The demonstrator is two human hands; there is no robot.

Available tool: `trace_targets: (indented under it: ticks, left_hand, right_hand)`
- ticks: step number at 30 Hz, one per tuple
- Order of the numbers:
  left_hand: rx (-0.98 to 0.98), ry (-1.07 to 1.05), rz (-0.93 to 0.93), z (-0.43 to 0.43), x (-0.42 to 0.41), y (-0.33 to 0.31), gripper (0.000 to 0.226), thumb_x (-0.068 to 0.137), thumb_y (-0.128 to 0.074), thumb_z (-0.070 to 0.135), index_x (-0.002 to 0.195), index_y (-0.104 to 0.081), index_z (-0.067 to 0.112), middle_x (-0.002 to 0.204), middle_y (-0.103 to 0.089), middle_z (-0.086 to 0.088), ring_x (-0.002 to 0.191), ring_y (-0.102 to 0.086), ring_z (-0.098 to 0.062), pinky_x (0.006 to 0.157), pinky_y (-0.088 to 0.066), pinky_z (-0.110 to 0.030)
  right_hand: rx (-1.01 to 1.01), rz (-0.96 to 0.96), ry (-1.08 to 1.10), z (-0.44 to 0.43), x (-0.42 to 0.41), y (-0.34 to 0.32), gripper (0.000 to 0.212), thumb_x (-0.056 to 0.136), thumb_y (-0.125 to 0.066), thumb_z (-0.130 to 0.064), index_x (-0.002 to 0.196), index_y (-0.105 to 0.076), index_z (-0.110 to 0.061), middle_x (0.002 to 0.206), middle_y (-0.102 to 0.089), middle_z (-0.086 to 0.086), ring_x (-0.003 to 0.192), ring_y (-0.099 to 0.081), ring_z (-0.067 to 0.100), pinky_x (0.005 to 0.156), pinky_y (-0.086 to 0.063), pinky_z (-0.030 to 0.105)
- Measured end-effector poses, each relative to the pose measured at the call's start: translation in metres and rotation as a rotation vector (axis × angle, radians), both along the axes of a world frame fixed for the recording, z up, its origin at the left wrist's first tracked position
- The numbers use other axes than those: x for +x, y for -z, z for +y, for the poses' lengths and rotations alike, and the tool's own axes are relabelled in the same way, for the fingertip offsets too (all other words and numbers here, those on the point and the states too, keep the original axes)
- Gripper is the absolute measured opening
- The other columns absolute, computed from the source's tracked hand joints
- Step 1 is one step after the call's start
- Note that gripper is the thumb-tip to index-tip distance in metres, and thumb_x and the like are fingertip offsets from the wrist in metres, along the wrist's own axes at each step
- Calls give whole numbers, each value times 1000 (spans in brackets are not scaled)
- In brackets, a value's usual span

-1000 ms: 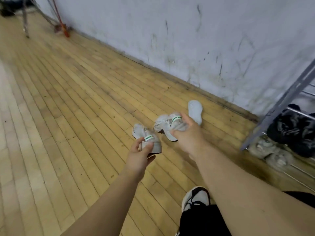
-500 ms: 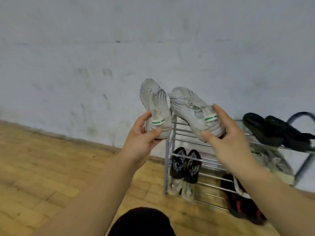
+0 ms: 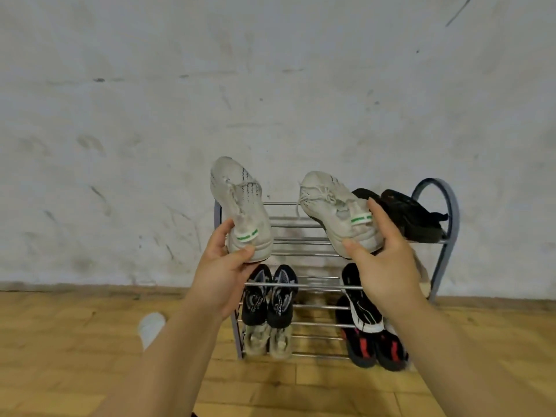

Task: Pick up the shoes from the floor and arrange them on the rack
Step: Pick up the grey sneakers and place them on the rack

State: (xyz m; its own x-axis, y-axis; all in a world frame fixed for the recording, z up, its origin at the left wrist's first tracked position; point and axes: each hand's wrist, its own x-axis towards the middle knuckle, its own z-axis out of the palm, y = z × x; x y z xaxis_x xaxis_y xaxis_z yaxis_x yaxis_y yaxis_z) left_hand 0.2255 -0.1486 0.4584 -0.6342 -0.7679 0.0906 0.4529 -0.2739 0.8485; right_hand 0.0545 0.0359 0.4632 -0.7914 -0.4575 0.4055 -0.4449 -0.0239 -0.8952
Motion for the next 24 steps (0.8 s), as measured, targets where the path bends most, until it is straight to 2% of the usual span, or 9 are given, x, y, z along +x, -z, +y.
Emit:
trace_targets:
  ticks: [5, 8, 10, 14, 17, 20, 22, 24]
  left_hand:
    - [-45, 9, -7, -7, -1, 4, 62, 94, -51, -13, 144, -50, 24, 139, -62, -16, 125, -62, -34, 108, -47, -49]
    - [-113, 29, -45, -14, 5, 4, 63, 93, -55, -10, 146, -48, 24, 138, -63, -16, 122, -64, -35, 102, -52, -47]
    - [-136, 80, -55, -23, 17, 2, 68, 85, -61, -4, 146, -48, 23, 136, -64, -17, 121, -65, -37, 100, -54, -48]
    - [-156, 272, -68, -46, 53, 0, 66, 81, -58, 1, 145, -53, 20, 141, -59, -20, 128, -59, -41, 106, -47, -56]
    - [-150, 460, -153, -60, 82, 0, 63, 82, -65, 4, 142, -57, 18, 143, -58, -20, 124, -61, -39, 98, -53, -52]
    - [-144, 602, -309, -71, 108, 6, 67, 78, -72, 12, 143, -57, 17, 138, -59, -18, 118, -61, -35, 92, -54, -47]
    - [-112, 654, -421, -77, 120, 13, 68, 77, -72, 14, 143, -56, 17, 136, -60, -17, 117, -61, -34, 91, -53, -45]
    - [-87, 682, -547, -80, 129, 21, 69, 76, -72, 15, 143, -57, 17, 138, -59, -17, 120, -60, -34, 89, -54, -44]
  right_hand:
    - [4, 6, -49, -20, 0, 5, 76, 92, -74, -19, 154, -38, -45, 154, -44, -15, 139, -44, 3, 118, -38, 41]
    - [-28, 11, -64, -28, 1, 4, 74, 93, -73, -18, 154, -39, -43, 153, -45, -15, 139, -44, 3, 118, -38, 40]
    - [-78, -13, -64, -32, 3, 0, 73, 93, -73, -16, 154, -40, -40, 151, -48, -15, 136, -47, 0, 117, -40, 37]
    - [-170, -60, -37, -34, 0, -8, 71, 94, -72, -14, 154, -41, -38, 150, -49, -17, 135, -48, -2, 114, -41, 31]
    - [-193, -69, -52, -34, -1, -10, 73, 94, -72, -16, 153, -39, -42, 149, -49, -22, 133, -49, -6, 112, -42, 27]
    - [-213, -83, -148, -37, 0, -9, 74, 92, -74, -13, 153, -42, -38, 146, -55, -17, 131, -53, -3, 114, -43, 34]
    - [-202, -111, -265, -40, 4, -6, 74, 84, -82, -24, 147, -48, -45, 144, -58, -14, 132, -55, 4, 115, -42, 43]
    - [-135, -155, -396, -42, 14, -4, 81, 63, -92, -53, 135, -54, -58, 143, -60, -15, 133, -56, 9, 115, -40, 45]
